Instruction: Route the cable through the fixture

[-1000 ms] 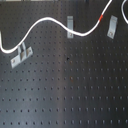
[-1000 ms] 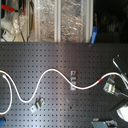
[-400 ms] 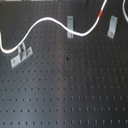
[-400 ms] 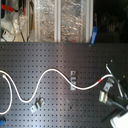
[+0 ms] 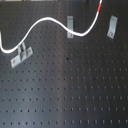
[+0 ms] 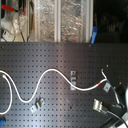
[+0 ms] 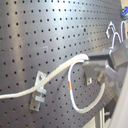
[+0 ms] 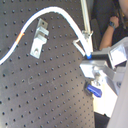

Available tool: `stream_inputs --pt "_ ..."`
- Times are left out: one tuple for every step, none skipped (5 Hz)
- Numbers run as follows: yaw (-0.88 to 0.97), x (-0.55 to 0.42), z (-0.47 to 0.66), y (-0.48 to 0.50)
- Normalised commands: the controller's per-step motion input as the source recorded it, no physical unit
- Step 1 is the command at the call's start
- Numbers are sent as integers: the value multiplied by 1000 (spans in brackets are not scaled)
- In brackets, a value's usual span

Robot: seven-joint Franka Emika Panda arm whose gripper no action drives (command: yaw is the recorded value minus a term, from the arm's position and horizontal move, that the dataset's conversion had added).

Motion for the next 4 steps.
stream_inputs --pt "0 65 172 -109" --pt "-49 231 334 -180" --pt "0 136 -186 286" --pt "0 62 -271 427"
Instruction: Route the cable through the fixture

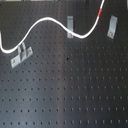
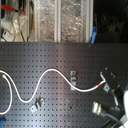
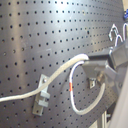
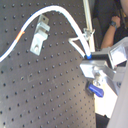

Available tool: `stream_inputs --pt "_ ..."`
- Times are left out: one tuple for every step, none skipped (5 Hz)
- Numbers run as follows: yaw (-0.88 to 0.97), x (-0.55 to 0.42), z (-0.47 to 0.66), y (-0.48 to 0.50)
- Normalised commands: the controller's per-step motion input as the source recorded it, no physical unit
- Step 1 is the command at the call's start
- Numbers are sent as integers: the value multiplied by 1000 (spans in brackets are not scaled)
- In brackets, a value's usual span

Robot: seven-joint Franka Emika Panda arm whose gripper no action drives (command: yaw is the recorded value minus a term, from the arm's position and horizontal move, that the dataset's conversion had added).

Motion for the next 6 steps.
stream_inputs --pt "9 205 4 391" --pt "-331 225 164 264" --pt "-511 195 51 280" --pt "-294 142 167 -160" --pt "-386 124 101 -333" --pt "-451 51 152 -415"
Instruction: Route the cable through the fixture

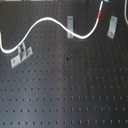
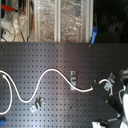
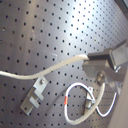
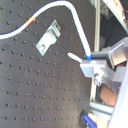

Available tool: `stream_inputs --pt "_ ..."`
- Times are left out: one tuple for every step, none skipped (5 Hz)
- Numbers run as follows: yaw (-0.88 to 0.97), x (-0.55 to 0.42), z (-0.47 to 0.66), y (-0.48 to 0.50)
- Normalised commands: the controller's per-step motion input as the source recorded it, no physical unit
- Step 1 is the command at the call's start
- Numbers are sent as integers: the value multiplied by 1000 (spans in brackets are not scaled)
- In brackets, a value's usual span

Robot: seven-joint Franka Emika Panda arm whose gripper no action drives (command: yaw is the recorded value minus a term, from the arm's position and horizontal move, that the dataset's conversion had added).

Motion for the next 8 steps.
stream_inputs --pt "-594 51 234 -180" --pt "-491 11 308 -42" --pt "-220 160 427 10" --pt "-229 117 273 -62" --pt "-66 122 162 -34" --pt "0 0 23 0" --pt "0 -100 138 225" --pt "0 -170 104 260"
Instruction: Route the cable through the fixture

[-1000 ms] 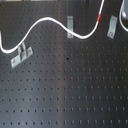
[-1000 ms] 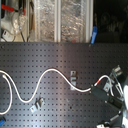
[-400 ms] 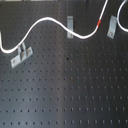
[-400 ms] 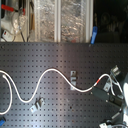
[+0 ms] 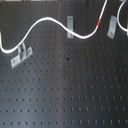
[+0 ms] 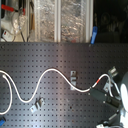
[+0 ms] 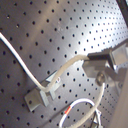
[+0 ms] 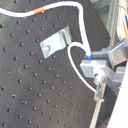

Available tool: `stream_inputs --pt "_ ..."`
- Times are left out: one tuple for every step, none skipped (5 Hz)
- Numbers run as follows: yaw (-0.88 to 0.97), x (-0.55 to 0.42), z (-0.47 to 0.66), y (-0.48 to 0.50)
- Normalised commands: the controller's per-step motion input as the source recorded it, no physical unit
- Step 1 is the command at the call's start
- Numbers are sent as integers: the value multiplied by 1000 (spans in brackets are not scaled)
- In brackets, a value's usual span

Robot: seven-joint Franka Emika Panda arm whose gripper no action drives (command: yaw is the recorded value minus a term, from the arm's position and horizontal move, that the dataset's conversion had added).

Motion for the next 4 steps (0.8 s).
stream_inputs --pt "0 -36 117 10" --pt "0 1 146 1" --pt "0 -276 93 62" --pt "0 -342 35 -12"
